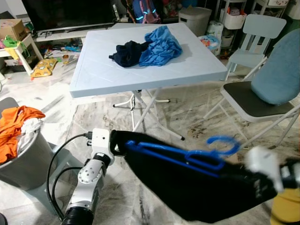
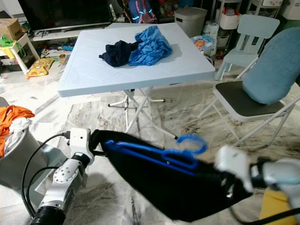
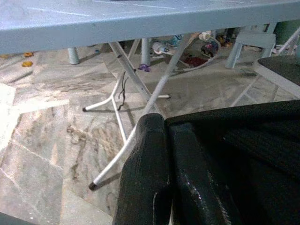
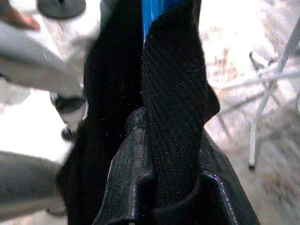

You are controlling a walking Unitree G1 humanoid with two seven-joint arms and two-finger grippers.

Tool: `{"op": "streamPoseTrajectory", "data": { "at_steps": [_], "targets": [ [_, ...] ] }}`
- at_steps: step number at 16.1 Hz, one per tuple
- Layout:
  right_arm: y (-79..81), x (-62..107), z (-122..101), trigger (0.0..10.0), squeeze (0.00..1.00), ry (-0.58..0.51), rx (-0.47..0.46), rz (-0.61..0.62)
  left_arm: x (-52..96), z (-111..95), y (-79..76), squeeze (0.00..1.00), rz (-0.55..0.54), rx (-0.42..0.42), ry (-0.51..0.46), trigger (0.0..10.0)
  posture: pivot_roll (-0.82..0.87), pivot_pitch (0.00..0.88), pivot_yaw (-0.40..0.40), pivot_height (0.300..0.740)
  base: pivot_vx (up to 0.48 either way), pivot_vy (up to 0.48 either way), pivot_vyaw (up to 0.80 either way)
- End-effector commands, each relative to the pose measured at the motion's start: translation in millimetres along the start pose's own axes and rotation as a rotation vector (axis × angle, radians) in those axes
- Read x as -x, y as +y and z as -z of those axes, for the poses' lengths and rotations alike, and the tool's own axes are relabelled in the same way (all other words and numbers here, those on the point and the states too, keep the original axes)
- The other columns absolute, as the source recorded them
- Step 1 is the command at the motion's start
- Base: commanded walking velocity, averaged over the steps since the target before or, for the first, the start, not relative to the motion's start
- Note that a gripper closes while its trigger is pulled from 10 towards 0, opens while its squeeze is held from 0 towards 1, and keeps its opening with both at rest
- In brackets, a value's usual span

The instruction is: Hang hanger

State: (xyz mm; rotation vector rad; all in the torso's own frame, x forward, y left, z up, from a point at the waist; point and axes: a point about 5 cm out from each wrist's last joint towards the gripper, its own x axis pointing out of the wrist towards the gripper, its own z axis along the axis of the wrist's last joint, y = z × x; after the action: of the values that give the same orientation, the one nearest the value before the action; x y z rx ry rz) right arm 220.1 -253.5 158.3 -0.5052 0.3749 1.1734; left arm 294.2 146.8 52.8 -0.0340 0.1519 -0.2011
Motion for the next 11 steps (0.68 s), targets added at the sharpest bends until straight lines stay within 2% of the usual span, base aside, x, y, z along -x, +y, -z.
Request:
{"op": "streamPoseTrajectory", "data": {
  "at_steps": [1, 2, 4, 5, 7, 9, 10, 11],
  "targets": [
    [-9.7, 11.3, -15.2, 10.0, 0.00, -0.066, 0.004, 0.032, 1.3, 3.0, 10.7, 0.00, -0.043, 0.022, 0.022, 0.0, -0.23, 0.000, 0.048, 0.740, 0.000, 0.000, 0.00],
    [-12.0, 11.1, -22.4, 10.0, 0.00, -0.134, -0.025, 0.040, 1.6, 5.1, 6.0, 0.00, -0.024, 0.028, 0.029, 0.0, -0.22, 0.000, 0.046, 0.740, 0.000, 0.000, 0.00],
    [-12.7, 9.6, -26.9, 10.0, 0.00, -0.166, -0.020, 0.040, 3.0, 10.3, 3.1, 0.00, -0.016, 0.032, 0.052, 0.0, -0.22, 0.000, 0.043, 0.740, 0.000, 0.000, 0.00],
    [-17.9, 5.9, -30.9, 10.0, 0.00, -0.199, -0.026, 0.080, 3.8, 11.9, 1.9, 0.00, -0.010, 0.038, 0.058, 0.0, -0.22, 0.000, 0.043, 0.740, 0.000, 0.000, 0.00],
    [-28.9, -8.7, -45.5, 10.0, 0.00, -0.295, -0.046, 0.164, 4.5, 14.3, -8.3, 0.00, 0.036, 0.055, 0.064, 0.0, -0.21, 0.000, 0.041, 0.740, 0.000, 0.000, 0.00],
    [-37.3, -23.6, -44.7, 10.0, 0.00, -0.293, -0.060, 0.256, 4.2, 16.2, -20.2, 0.00, 0.105, 0.044, 0.076, 0.0, -0.21, 0.000, 0.040, 0.740, 0.000, 0.000, 0.00],
    [-39.6, -36.4, -40.6, 10.0, 0.00, -0.258, -0.047, 0.305, 5.2, 18.3, -30.0, 0.00, 0.172, 0.043, 0.086, 3.2, -0.21, 0.000, 0.041, 0.740, 0.000, 0.000, 0.00],
    [-38.6, -49.7, -34.6, 10.0, 0.00, -0.208, -0.031, 0.328, 7.2, 18.9, -38.7, 1.00, 0.241, 0.024, 0.085, 10.0, -0.21, 0.000, 0.040, 0.740, 0.000, 0.000, 0.00]
  ]
}}
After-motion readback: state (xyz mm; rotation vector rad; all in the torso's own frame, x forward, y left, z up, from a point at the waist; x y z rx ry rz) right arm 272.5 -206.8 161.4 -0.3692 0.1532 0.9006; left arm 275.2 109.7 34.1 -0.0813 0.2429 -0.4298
